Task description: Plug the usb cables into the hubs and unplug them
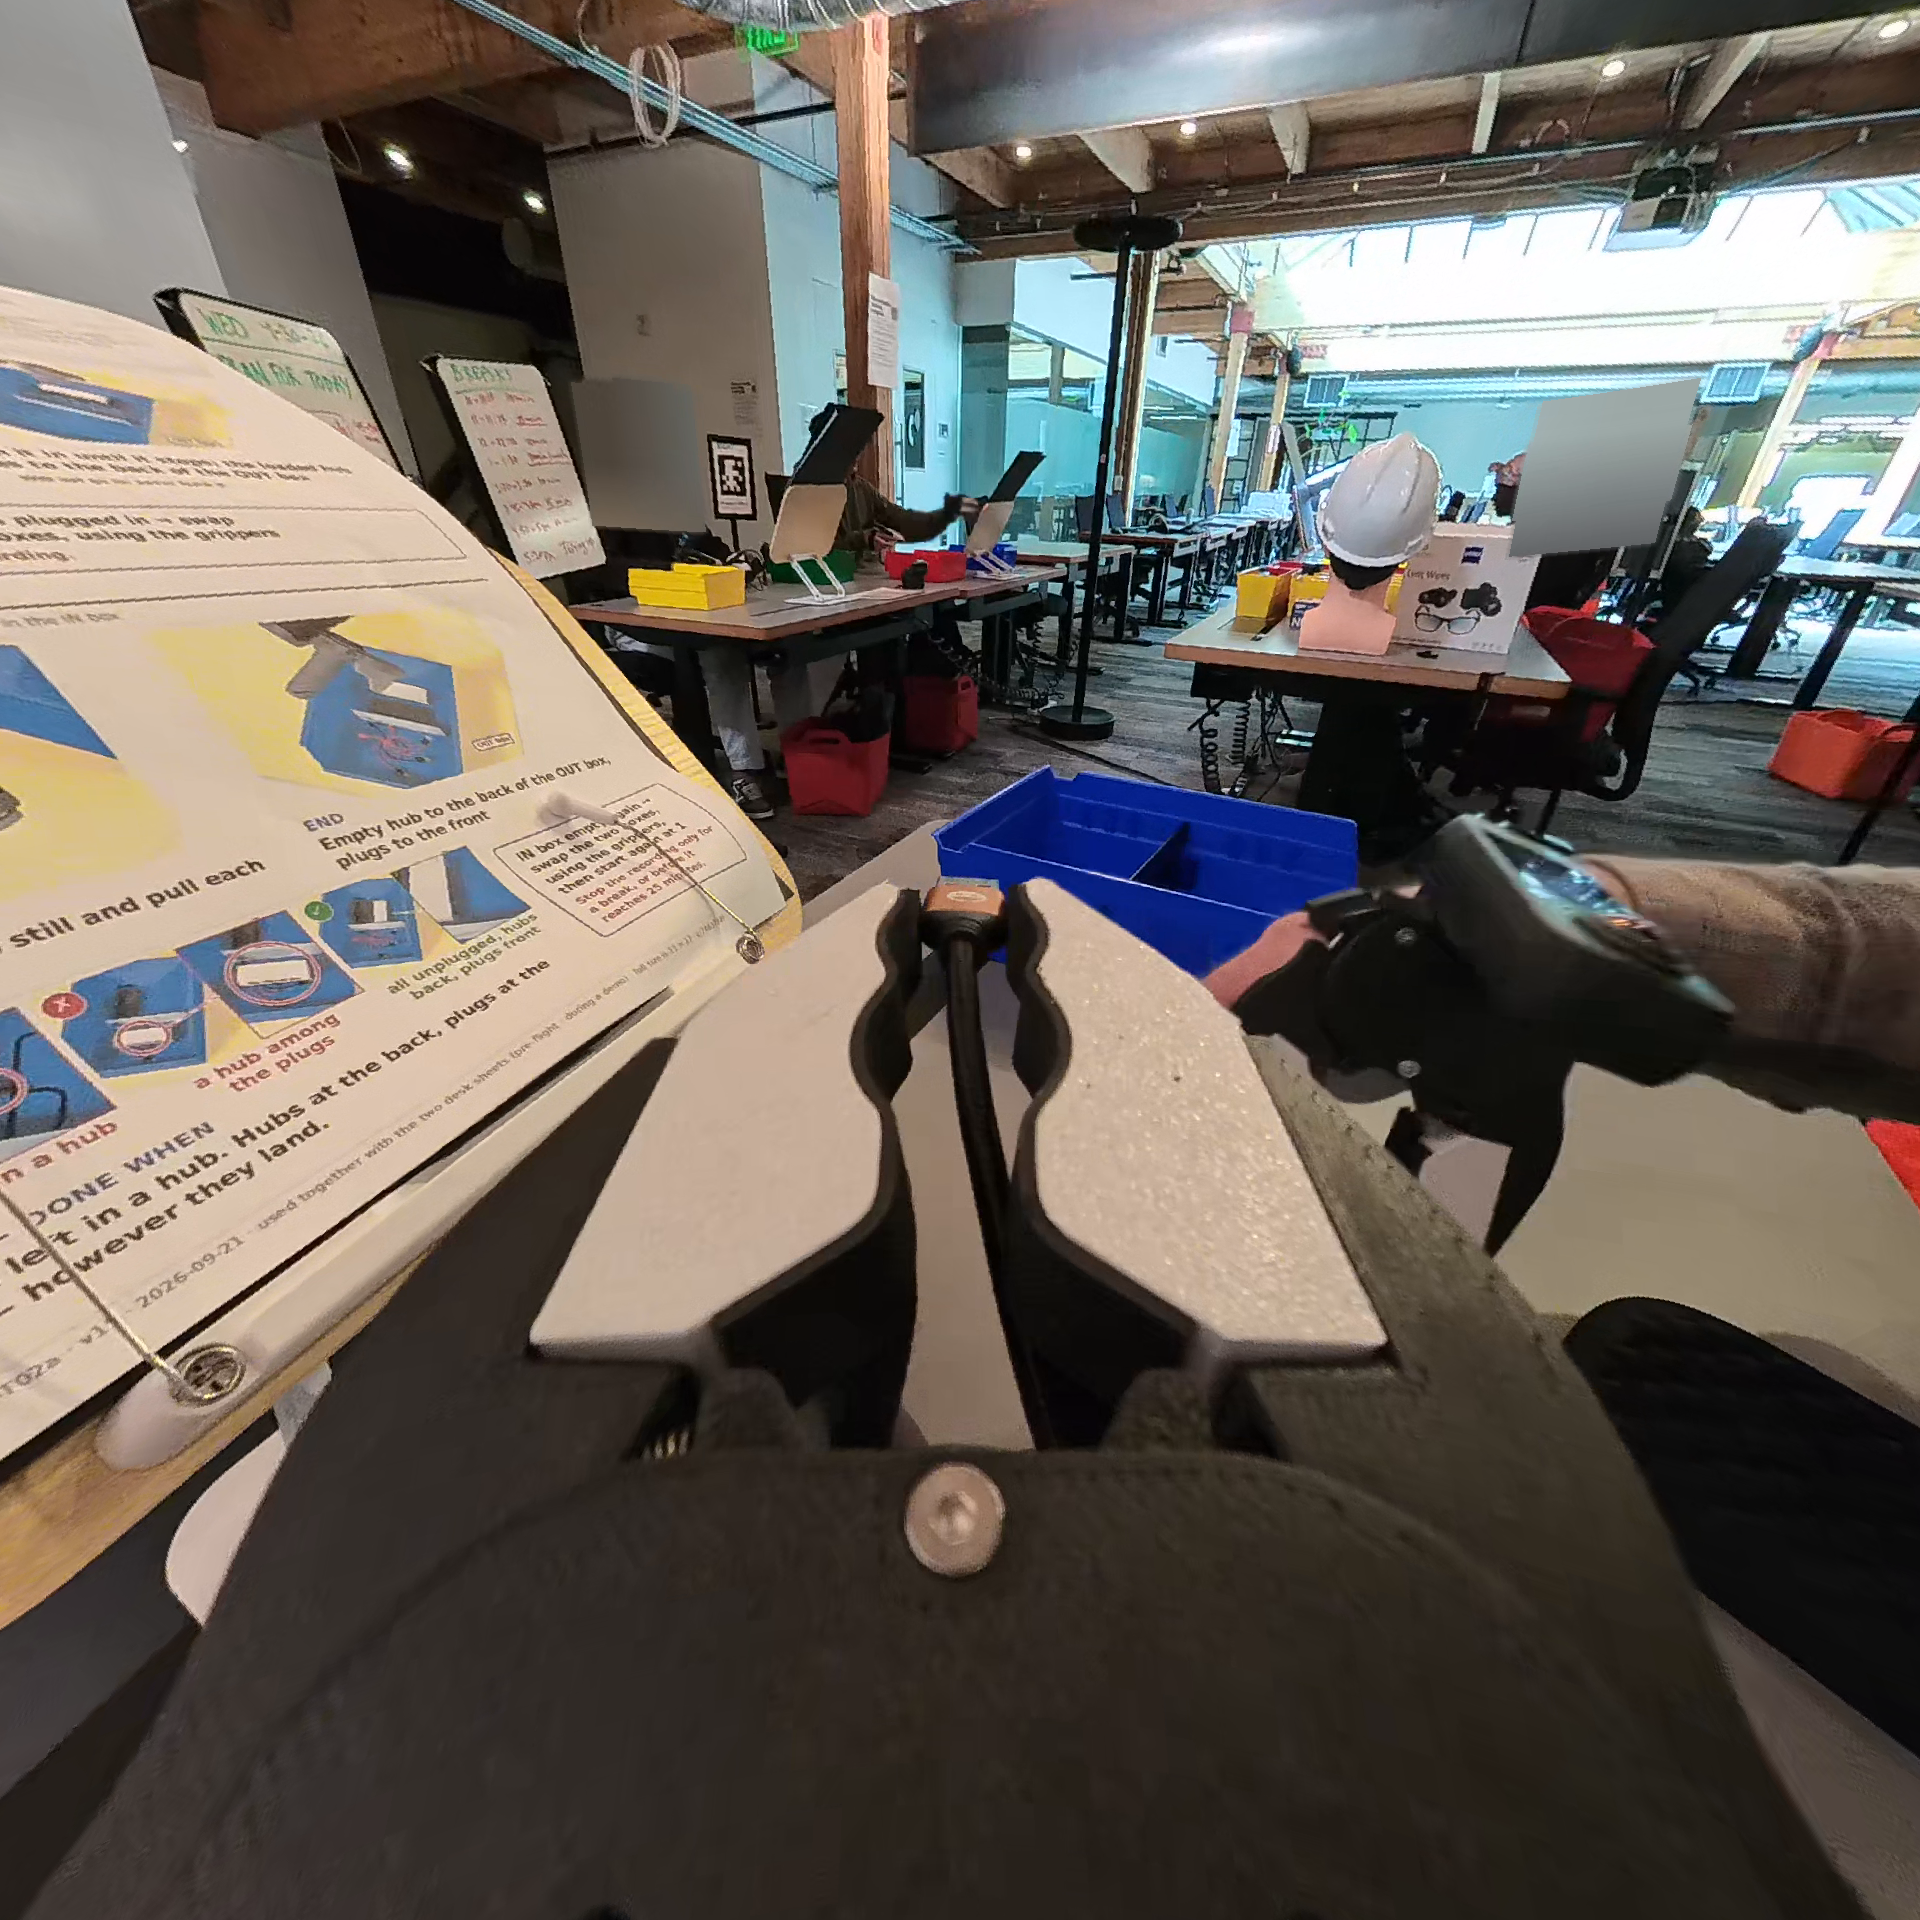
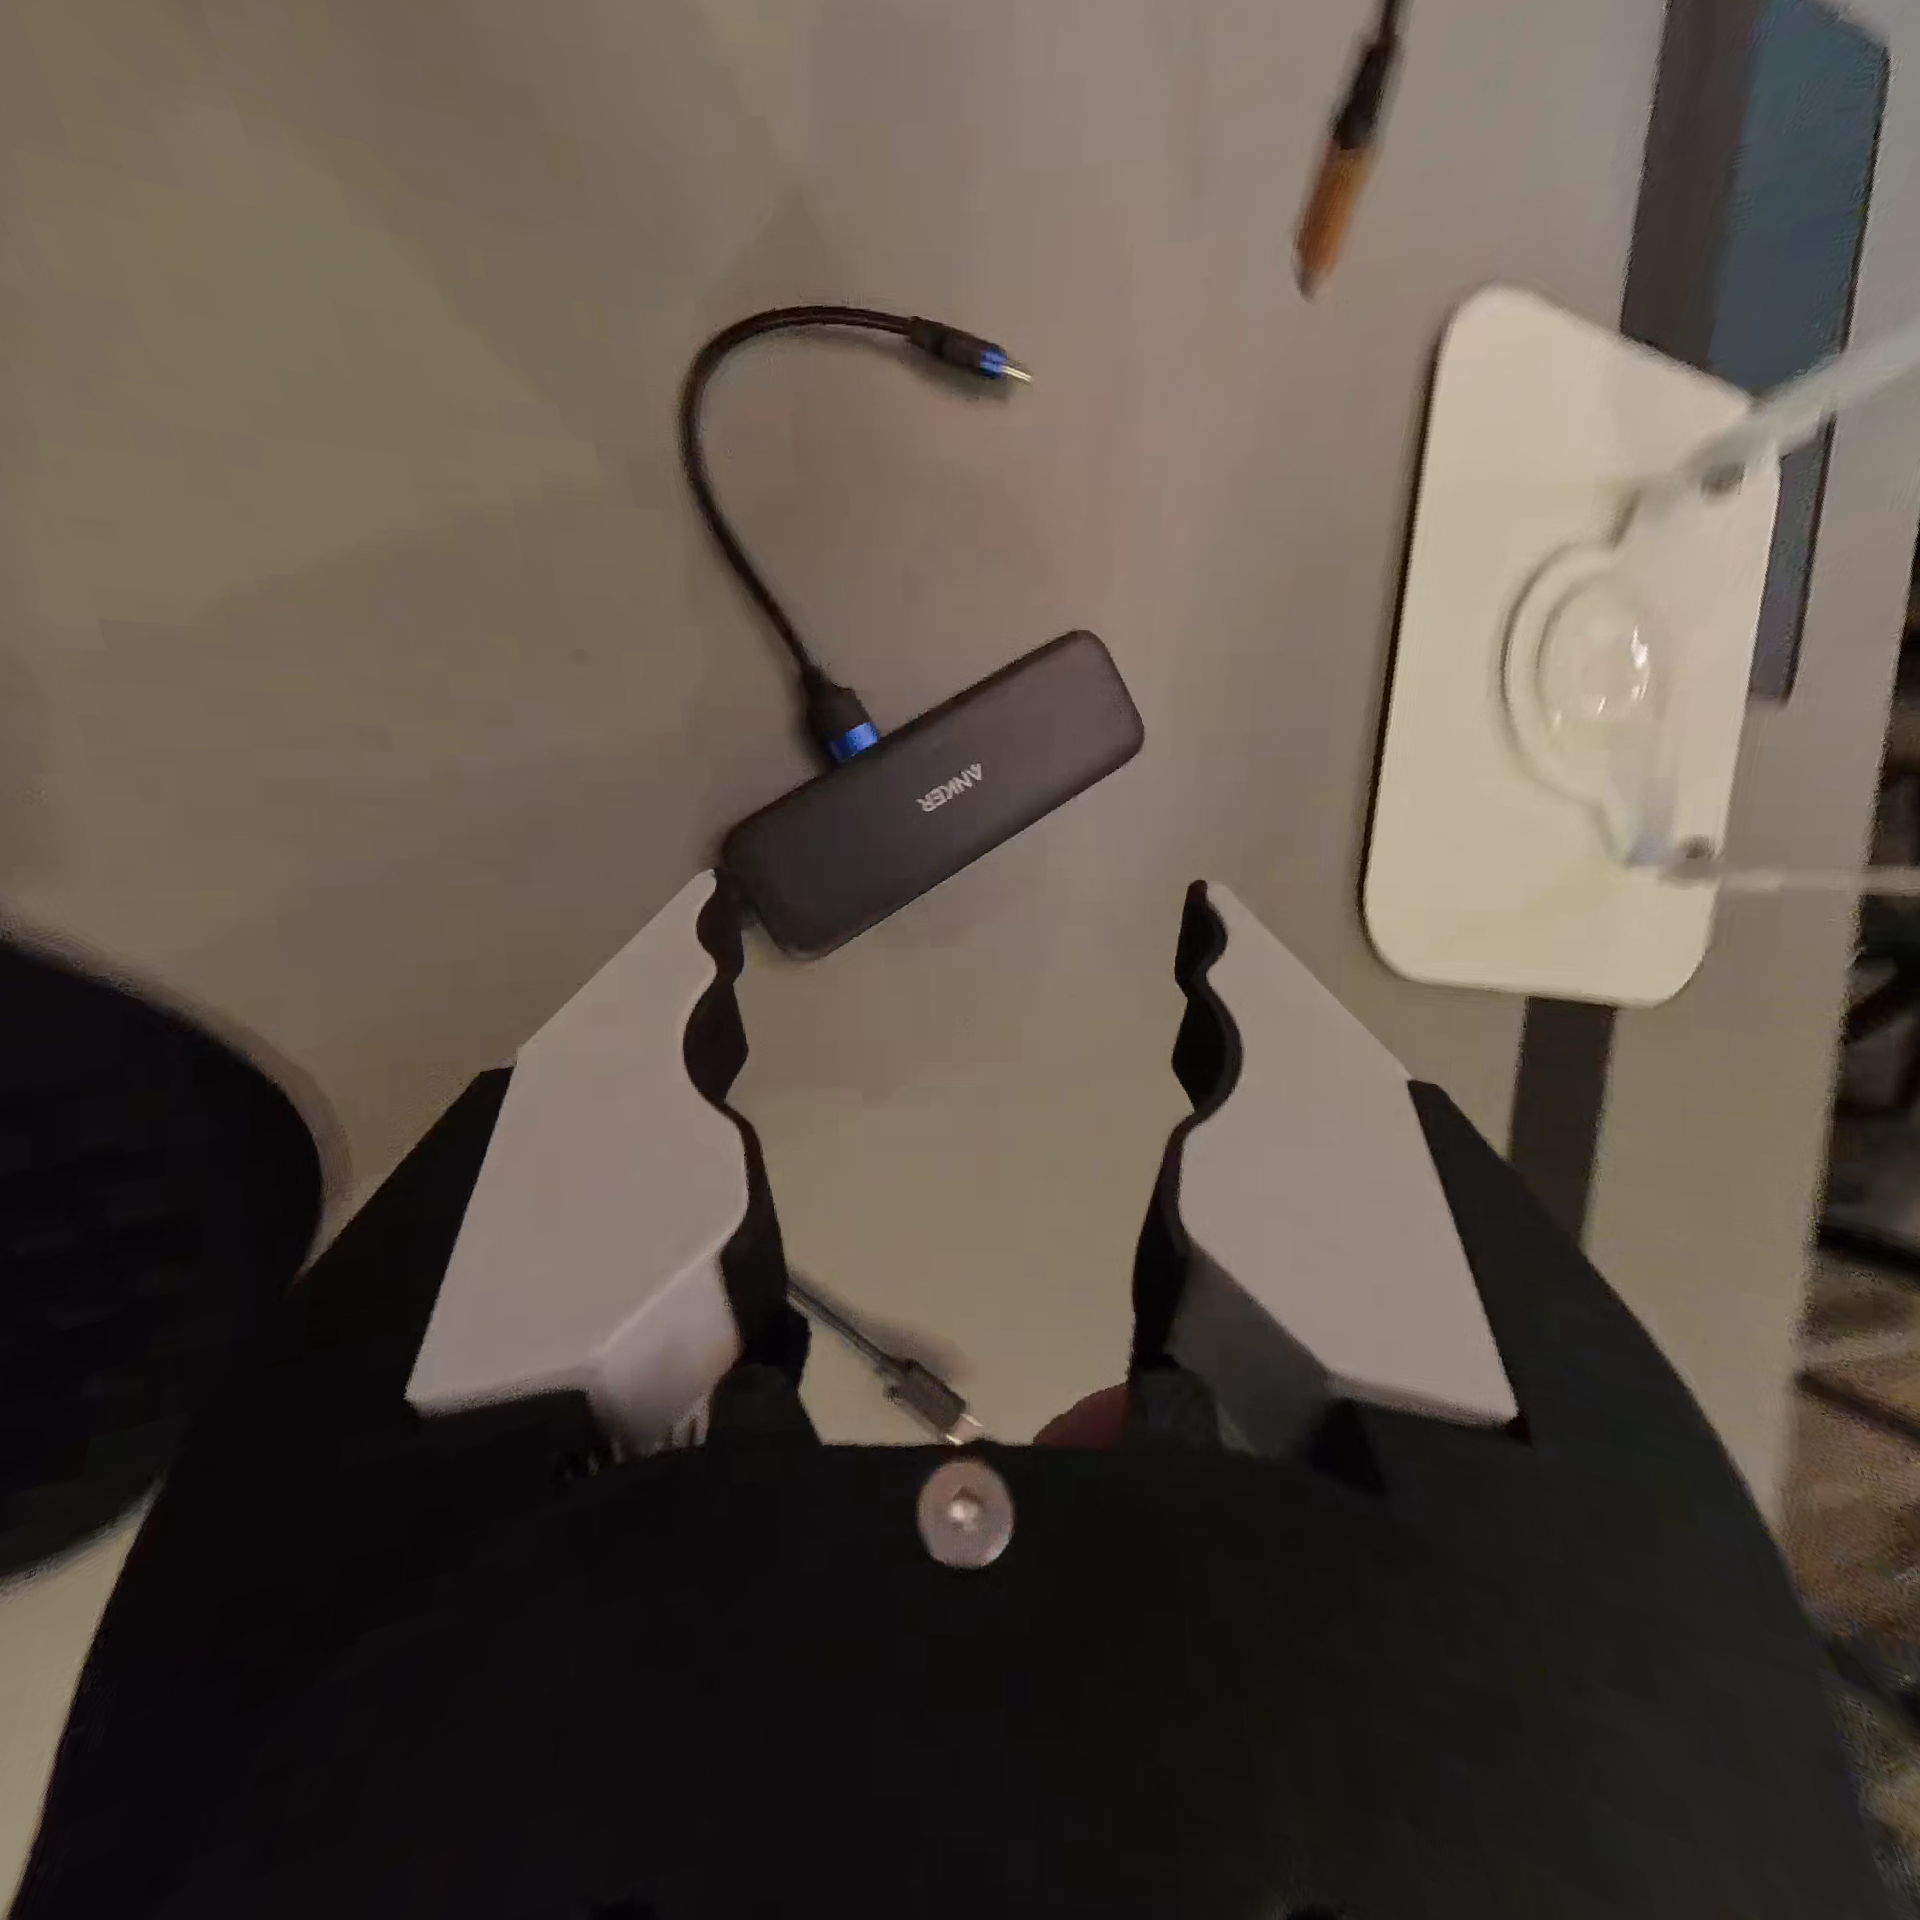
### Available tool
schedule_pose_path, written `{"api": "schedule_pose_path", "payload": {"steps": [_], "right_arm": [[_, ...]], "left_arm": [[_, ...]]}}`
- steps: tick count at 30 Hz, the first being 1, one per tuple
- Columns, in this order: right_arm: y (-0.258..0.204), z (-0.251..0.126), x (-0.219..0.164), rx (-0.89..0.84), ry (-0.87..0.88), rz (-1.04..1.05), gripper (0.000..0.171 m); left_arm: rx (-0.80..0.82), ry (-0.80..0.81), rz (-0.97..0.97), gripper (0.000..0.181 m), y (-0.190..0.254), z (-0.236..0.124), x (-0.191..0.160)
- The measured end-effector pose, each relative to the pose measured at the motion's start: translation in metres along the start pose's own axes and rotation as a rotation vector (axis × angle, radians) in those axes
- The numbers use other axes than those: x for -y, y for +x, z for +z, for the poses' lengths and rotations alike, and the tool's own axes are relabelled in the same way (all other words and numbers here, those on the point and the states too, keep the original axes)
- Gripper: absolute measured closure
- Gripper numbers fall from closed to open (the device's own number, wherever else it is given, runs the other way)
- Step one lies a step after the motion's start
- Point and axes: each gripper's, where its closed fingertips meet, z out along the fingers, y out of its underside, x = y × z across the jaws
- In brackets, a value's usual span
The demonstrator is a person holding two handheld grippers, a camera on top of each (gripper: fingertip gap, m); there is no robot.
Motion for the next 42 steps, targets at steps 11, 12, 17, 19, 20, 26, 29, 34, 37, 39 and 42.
{"api": "schedule_pose_path", "payload": {"steps": [11,12,17,19,20,26,29,34,37,39,42], "right_arm": [[-0.030,0.046,-0.028,-0.238,-0.025,0.701,0.103],[-0.031,0.046,-0.029,-0.257,-0.014,0.735,0.106],[-0.036,0.054,-0.031,-0.313,0.023,0.819,0.121],[-0.036,0.055,-0.029,-0.318,0.046,0.815,0.130],[-0.036,0.056,-0.028,-0.329,0.062,0.820,0.131],[-0.031,0.051,-0.025,-0.356,0.124,0.820,0.131],[-0.027,0.044,-0.023,-0.330,0.178,0.868,0.131],[-0.017,0.028,-0.022,-0.326,0.229,0.897,0.131],[-0.013,0.020,-0.023,-0.334,0.226,0.867,0.131],[-0.011,0.015,-0.022,-0.341,0.229,0.837,0.131],[-0.009,0.009,-0.023,-0.346,0.244,0.842,0.131]], "left_arm": [[0.009,0.001,-0.005,0.166,-0.002,0.001,-0.001],[0.010,0.003,-0.004,0.166,-0.002,0.001,0.000],[0.005,0.005,0.000,0.166,0.002,0.002,0.001],[0.003,0.009,0.000,0.166,0.002,0.001,0.003],[0.003,0.013,-0.001,0.166,0.002,0.000,0.004],[0.006,0.020,0.008,0.166,0.002,-0.003,0.008],[0.011,0.018,0.014,0.166,-0.001,-0.004,0.007],[0.024,-0.008,0.043,0.165,-0.004,-0.001,-0.002],[0.030,-0.032,0.056,0.166,-0.005,0.003,-0.009],[0.019,-0.040,0.067,0.166,-0.003,0.005,-0.012],[0.018,-0.066,0.121,0.166,-0.002,0.009,-0.021]]}}
